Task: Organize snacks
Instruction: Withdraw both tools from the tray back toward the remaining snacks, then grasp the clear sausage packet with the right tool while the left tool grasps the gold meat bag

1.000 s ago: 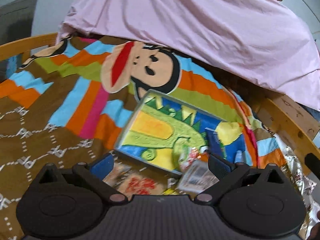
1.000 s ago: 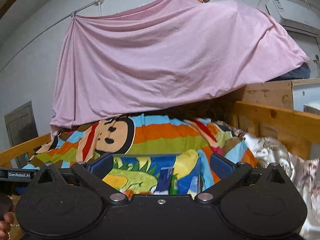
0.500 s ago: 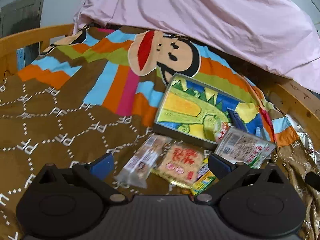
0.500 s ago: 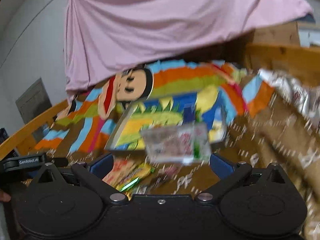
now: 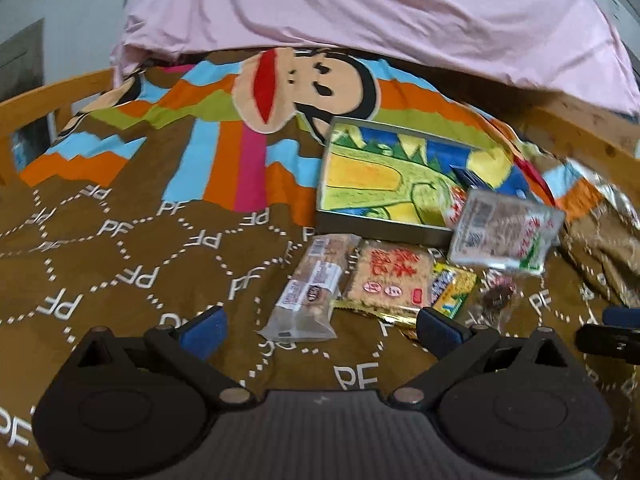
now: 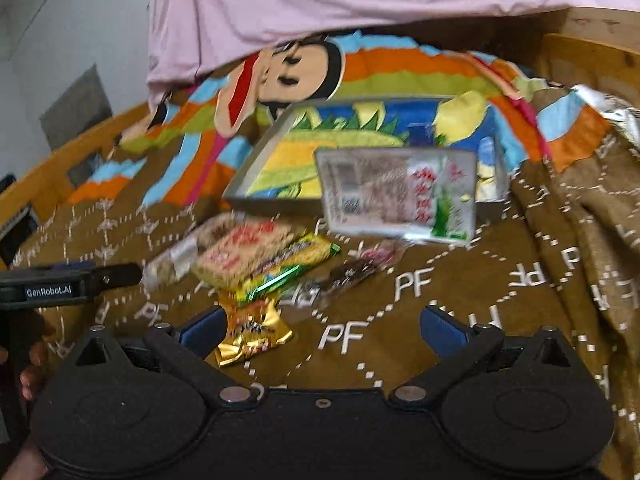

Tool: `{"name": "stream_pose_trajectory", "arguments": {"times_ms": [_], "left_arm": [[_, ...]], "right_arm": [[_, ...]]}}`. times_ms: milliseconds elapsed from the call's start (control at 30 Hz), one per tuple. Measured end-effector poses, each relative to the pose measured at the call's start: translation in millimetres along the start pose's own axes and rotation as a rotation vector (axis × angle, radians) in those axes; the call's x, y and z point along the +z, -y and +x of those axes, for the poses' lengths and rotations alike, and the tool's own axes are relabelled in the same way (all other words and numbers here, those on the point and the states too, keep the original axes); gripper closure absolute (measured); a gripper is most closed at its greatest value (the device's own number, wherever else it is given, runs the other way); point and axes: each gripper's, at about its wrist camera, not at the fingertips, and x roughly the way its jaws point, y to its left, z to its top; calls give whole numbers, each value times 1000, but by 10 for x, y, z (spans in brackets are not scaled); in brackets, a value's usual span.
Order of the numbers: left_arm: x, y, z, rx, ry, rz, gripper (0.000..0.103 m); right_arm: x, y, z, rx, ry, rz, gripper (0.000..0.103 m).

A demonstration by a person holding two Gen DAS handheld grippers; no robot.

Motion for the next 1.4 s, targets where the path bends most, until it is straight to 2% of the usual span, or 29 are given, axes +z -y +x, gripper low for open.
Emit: {"name": "stream_pose_trajectory", "arguments": {"times_ms": [367, 600, 833, 1000, 1167, 1267, 1400], "left_arm": [[-76, 165, 113, -69, -14, 149, 1], [-72, 187, 211, -87, -36, 152, 1], [-115, 253, 197, -141, -53, 169, 1], [-161, 356, 136, -240, -55, 216, 1], [-189, 508, 109, -369, -90, 231, 1], [-219, 546, 159, -442, -135, 197, 1], [-281, 514, 274, -516, -190, 91, 1]], "right_arm": [[-39, -107, 243, 59, -85, -43, 1], [-55, -47, 362, 78, -132, -2, 1], [-8, -16, 374, 77, -120, -7, 1], [133, 84, 438, 108, -84, -31, 1], [236, 284, 575, 234, -96, 99, 1], [280, 359, 655, 275, -106, 130, 2], [306, 469, 828, 298, -142, 167, 7]]}}
